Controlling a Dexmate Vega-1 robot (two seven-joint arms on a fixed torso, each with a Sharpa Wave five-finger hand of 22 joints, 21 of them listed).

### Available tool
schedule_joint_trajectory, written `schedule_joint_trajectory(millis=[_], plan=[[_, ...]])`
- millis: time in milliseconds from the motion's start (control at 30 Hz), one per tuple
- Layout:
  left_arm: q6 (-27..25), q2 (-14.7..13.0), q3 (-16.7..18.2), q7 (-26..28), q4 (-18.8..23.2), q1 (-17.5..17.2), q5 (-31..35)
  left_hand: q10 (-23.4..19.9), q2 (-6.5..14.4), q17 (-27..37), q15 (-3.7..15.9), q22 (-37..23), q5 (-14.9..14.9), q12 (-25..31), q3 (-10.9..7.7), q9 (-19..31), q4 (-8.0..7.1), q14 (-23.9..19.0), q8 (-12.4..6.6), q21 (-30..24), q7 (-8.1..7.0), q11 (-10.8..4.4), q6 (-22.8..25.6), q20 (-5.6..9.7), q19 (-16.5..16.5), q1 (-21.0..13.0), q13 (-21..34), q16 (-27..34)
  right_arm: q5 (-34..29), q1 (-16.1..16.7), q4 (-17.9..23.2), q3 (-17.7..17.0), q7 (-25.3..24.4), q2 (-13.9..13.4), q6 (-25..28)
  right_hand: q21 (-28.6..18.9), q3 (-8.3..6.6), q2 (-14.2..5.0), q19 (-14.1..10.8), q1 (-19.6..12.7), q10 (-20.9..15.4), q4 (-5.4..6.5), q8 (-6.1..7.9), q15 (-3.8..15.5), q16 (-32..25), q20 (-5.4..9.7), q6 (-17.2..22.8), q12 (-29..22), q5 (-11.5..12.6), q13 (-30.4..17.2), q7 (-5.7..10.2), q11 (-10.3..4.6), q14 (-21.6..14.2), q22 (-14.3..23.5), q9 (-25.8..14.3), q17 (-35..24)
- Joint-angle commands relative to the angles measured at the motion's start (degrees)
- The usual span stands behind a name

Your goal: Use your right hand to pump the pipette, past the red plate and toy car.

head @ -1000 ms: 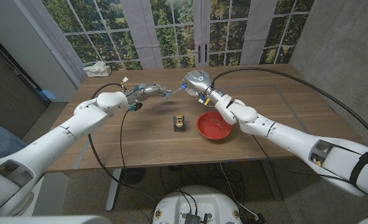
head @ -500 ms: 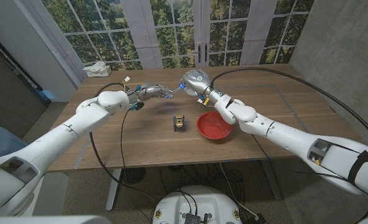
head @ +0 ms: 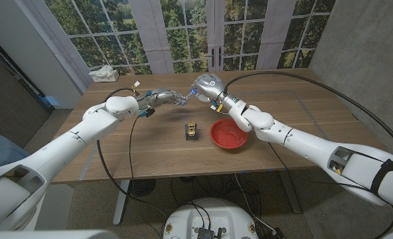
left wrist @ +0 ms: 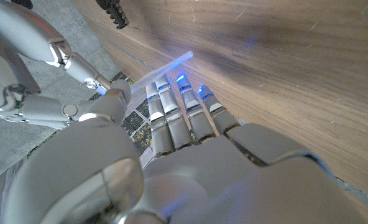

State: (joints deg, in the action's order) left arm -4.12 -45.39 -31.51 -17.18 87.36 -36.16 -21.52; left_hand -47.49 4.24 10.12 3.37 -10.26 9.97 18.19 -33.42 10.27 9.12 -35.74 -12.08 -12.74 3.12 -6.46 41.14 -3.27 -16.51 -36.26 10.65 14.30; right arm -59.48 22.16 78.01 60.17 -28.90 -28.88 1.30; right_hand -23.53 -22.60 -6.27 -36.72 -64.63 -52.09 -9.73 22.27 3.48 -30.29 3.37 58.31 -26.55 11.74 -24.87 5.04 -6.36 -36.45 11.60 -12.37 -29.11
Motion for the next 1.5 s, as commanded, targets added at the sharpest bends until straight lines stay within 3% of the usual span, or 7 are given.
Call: schedule_joint_trajectory(millis=[33,433,833,1000,1167,1367,1500], plan=[[1.5,0.9,-0.4,-2.1,-2.1,0.9,-1.0,-1.1,2.4,0.0,5.56,-0.3,0.4,-0.5,-1.54,0.2,-0.1,-0.5,0.29,-0.3,1.05,-0.95,0.3,-0.32,-0.7,-0.7,0.2,-0.5,0.1,-0.2,-0.1,0.1,-1.0,0.0,-1.2,-0.4,0.39,-0.18,-0.1,-0.7,-0.3,-0.02,0.28,9.69,0.1,1.89,0.3,0.1,0.1,0.0,0.35,-0.39,-0.4,0.1,-0.3,-0.1],[1.2,0.1,-0.1,-0.7,-0.4,0.1,-0.3,-5.3,5.7,0.0,7.02,-0.3,0.2,-0.2,-3.86,0.3,1.1,-2.8,-0.35,-0.8,1.08,-2.77,4.8,0.05,-2.8,-3.3,0.1,-1.1,0.1,-0.1,0.2,0.0,-1.0,-0.1,-1.5,-0.6,0.53,-0.2,0.0,-0.8,-0.3,0.03,0.29,9.66,0.3,1.92,0.3,0.3,0.0,-0.1,0.37,-0.36,-0.5,0.1,-0.3,-0.2],[1.5,0.1,0.1,-0.3,-0.2,-0.1,-0.2,-9.4,7.1,0.1,8.18,-0.3,0.1,0.5,-5.63,0.4,0.08,-5.2,-0.77,-1.5,1.21,-2.76,8.4,0.84,-5.2,-4.3,0.2,-0.9,0.9,0.8,1.3,-0.9,0.1,-0.3,-0.4,-0.9,0.59,-0.36,0.2,-0.8,0.4,0.13,-0.05,9.66,0.6,1.94,-0.6,0.8,0.1,-0.2,0.59,-0.5,-0.5,0.1,-0.3,-0.3],[1.6,0.2,0.3,0.5,0.0,-0.4,-0.1,-9.3,7.1,0.1,8.21,-0.3,0.1,0.3,-5.86,0.4,-0.22,-5.4,-0.81,-1.6,0.78,-2.47,9.0,0.95,-5.6,-4.2,0.2,-1.0,3.3,2.2,3.2,-2.6,2.9,-0.3,1.7,-1.3,1.07,-0.3,0.6,0.2,3.9,0.64,-2.12,9.17,1.6,1.4,-5.5,2.9,0.3,0.2,1.17,-0.46,0.1,0.1,-0.2,-0.2],[1.7,0.4,0.6,1.0,0.0,-0.7,-0.3,-9.0,6.9,0.1,8.28,-0.3,0.0,0.0,-5.94,0.5,-0.17,-5.6,-0.76,-1.6,0.67,-2.57,9.2,1.02,-5.8,-4.3,0.2,-1.0,7.5,3.6,5.4,-4.9,6.5,-0.4,3.0,-1.8,2.39,0.24,1.3,3.7,8.7,1.69,-5.8,8.45,2.9,0.48,-13.2,5.8,0.3,0.6,2.32,-0.41,1.4,-0.1,0.2,-0.2],[1.6,0.3,0.7,1.4,0.2,-0.9,-0.3,-8.7,6.9,0.3,8.1,-0.3,-0.1,-0.3,-5.97,0.5,-0.07,-5.7,-0.67,-1.6,0.7,-2.67,9.3,1.0,-5.9,-4.5,0.2,-1.0,13.6,5.1,7.3,-7.8,10.3,-0.9,2.9,-2.1,3.64,0.56,2.2,7.4,12.1,2.69,-8.85,7.59,3.8,-0.48,-19.1,8.0,0.2,0.9,1.33,0.23,2.9,-0.2,0.6,-0.5],[1.6,0.4,0.8,1.8,0.2,-1.1,-0.4,-8.6,6.9,0.3,8.05,-0.3,-0.1,-0.4,-5.95,0.6,-0.07,-5.7,-0.59,-1.6,0.66,-2.6,9.3,1.01,-5.9,-4.6,0.2,-1.0,19.2,6.0,8.6,-10.2,14.2,-1.3,2.7,-2.1,4.49,0.57,2.9,10.0,13.6,3.59,-9.67,6.93,4.2,-1.18,-20.7,8.9,0.2,0.9,0.71,0.92,3.8,-0.2,0.7,-0.7]])
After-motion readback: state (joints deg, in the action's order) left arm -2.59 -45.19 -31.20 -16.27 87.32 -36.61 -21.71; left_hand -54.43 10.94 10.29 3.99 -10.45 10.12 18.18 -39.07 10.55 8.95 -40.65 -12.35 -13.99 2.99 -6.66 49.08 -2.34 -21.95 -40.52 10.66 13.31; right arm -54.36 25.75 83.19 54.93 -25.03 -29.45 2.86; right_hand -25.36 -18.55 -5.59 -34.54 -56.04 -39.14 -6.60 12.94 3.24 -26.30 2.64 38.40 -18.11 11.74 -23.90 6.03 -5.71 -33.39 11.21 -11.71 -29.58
